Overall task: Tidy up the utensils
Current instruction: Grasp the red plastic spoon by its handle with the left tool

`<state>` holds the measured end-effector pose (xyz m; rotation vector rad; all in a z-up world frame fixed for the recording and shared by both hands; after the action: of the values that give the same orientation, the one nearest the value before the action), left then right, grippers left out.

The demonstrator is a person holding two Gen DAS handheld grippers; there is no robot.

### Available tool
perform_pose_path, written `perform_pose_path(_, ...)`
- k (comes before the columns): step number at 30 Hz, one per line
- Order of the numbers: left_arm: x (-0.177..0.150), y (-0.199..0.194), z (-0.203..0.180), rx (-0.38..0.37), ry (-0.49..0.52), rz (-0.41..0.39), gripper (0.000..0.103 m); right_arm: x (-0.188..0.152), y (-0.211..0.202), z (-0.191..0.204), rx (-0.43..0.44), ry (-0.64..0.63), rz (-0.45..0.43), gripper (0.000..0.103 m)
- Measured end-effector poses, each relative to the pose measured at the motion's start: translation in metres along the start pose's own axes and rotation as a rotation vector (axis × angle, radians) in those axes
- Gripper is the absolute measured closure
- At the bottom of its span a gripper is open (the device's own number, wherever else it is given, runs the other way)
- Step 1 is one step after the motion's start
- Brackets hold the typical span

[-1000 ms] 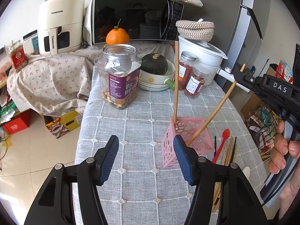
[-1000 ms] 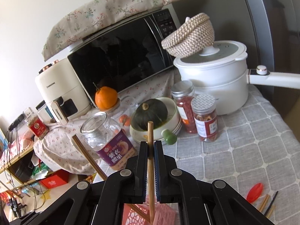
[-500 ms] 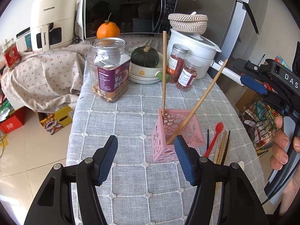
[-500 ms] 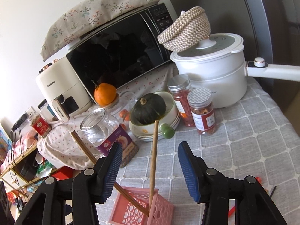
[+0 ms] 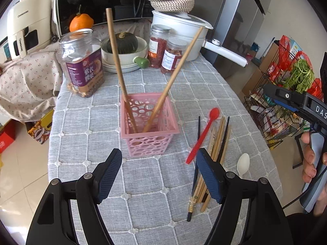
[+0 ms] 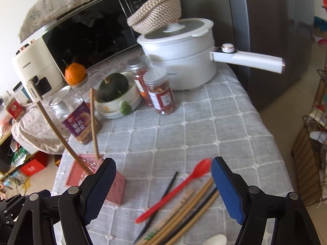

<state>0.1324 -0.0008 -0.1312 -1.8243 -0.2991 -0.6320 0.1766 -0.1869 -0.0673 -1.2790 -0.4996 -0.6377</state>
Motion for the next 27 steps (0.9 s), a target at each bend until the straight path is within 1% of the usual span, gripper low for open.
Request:
perform_pose_path(7, -0.008, 0.022, -0.049, -0.021, 0.082, 0.082, 0.025, -0.028, -0.001, -0.056, -0.085, 0.042, 0.106, 0.021)
perform_pose_path(10, -0.01, 0.034, -0.071, -0.033, 0.117, 0.119, 0.025, -0.038, -0.001, -0.076, -0.108, 0.062, 0.141, 0.021)
perform_pose_path(14, -0.008, 0.051, -0.097, -0.035, 0.166, 0.147, 0.025, -0.053, 0.0, -0.101, -0.132, 0.088, 0.191, 0.021)
perform_pose_path(17, 0.002, 0.069, -0.11, -0.032, 0.178, 0.169, 0.026, -0.065, 0.003, -0.114, -0.135, 0.11, 0.236, 0.021)
perform_pose_path(20, 0.019, 0.092, -0.117, -0.038, 0.167, 0.176, 0.033, -0.075, 0.006, -0.123, -0.143, 0.113, 0.272, 0.021)
perform_pose_path(24, 0.04, 0.128, -0.125, -0.046, 0.153, 0.205, 0.049, -0.079, 0.009, -0.123, -0.132, 0.08, 0.293, 0.021)
perform_pose_path(26, 0.05, 0.147, -0.13, -0.048, 0.162, 0.215, 0.054, -0.078, 0.009, -0.126, -0.137, 0.066, 0.289, 0.021)
perform_pose_path(27, 0.054, 0.155, -0.132, -0.045, 0.167, 0.22, 0.058, -0.078, 0.009, -0.128, -0.142, 0.062, 0.289, 0.021)
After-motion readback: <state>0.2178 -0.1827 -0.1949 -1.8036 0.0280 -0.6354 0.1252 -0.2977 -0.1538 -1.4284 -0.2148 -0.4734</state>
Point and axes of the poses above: each gripper's, at about its wrist camera, not at the fingertips, and y roughly the way its jaws point, z to its left, x to its top, the point moved 9 cm from there along y, roughly the way its jaws point, and after that the axes turned 5 degrees about -x, right-handed, at the moved point
